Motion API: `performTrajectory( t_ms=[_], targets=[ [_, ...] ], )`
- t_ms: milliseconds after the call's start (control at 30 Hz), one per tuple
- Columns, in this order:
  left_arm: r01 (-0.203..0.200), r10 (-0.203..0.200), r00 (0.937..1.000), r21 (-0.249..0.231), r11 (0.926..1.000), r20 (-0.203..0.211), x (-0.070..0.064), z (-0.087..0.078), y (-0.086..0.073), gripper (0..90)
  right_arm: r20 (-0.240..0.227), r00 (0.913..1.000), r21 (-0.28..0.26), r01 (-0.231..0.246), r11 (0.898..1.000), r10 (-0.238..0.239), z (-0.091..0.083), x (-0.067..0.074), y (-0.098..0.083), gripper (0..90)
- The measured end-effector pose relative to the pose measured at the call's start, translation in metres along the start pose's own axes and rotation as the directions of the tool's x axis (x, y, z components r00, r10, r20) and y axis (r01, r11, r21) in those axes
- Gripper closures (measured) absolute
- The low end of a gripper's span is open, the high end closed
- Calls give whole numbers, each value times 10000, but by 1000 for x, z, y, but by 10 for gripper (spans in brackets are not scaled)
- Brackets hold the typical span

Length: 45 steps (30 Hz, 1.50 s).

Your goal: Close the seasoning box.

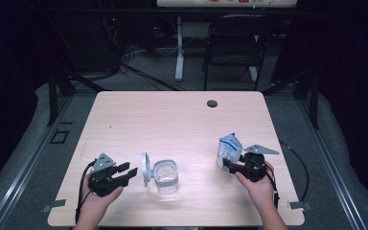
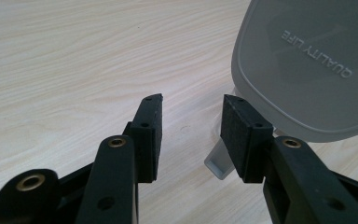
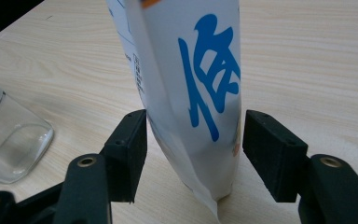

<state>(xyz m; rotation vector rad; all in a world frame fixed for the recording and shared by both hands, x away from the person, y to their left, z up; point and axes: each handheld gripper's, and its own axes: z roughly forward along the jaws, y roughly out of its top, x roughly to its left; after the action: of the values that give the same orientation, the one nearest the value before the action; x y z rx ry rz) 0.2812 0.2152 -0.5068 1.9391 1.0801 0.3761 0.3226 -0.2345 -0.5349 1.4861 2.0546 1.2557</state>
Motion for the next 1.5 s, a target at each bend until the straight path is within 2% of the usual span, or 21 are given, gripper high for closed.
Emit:
performTrajectory(
  t_ms=[200, 233, 533, 600, 633, 1033, 1267, 1400, 1500],
  targets=[
    [-19, 19, 10000, 63, 10000, 33, 0, 0, 0, 594, -86, 9999, 204, -101, 9997, 103, 4, -1, 0, 394],
    [-11, 11, 10000, -32, 10000, 3, 0, 0, 0, 594, -142, 9998, 187, -158, 9997, 161, 4, -1, 0, 394],
    [-10, 10, 10000, 87, 10000, 0, 0, 0, 0, 594, -278, 9990, 162, -347, 9993, 351, 7, -2, 0, 382],
    [-1, 1, 10000, 79, 10000, -4, 0, 0, 0, 594, -173, 9994, 284, -287, 9992, 292, 7, -3, 0, 382],
    [51, -51, 10000, 75, 10000, 5, 0, 0, 0, 594, -301, 9988, 186, -384, 9991, 389, 8, -3, -1, 382],
    [-5, 5, 10000, 103, 9999, 8, 1, 0, 0, 593, -138, 9992, 341, -380, 9987, 385, 13, -4, -2, 374],
    [32, -32, 10000, 38, 10000, -26, 1, 0, 0, 592, -277, 9975, 295, -634, 9976, 642, 18, -6, -8, 367],
    [45, -45, 10000, 1, 10000, -13, 1, 1, 0, 592, -209, 9973, 397, -695, 9968, 704, 21, -6, -11, 367],
    [39, -39, 10000, -11, 10000, 5, 1, 1, 0, 592, -46, 9983, 516, -577, 9970, 580, 24, -6, -12, 369]
  ],
)
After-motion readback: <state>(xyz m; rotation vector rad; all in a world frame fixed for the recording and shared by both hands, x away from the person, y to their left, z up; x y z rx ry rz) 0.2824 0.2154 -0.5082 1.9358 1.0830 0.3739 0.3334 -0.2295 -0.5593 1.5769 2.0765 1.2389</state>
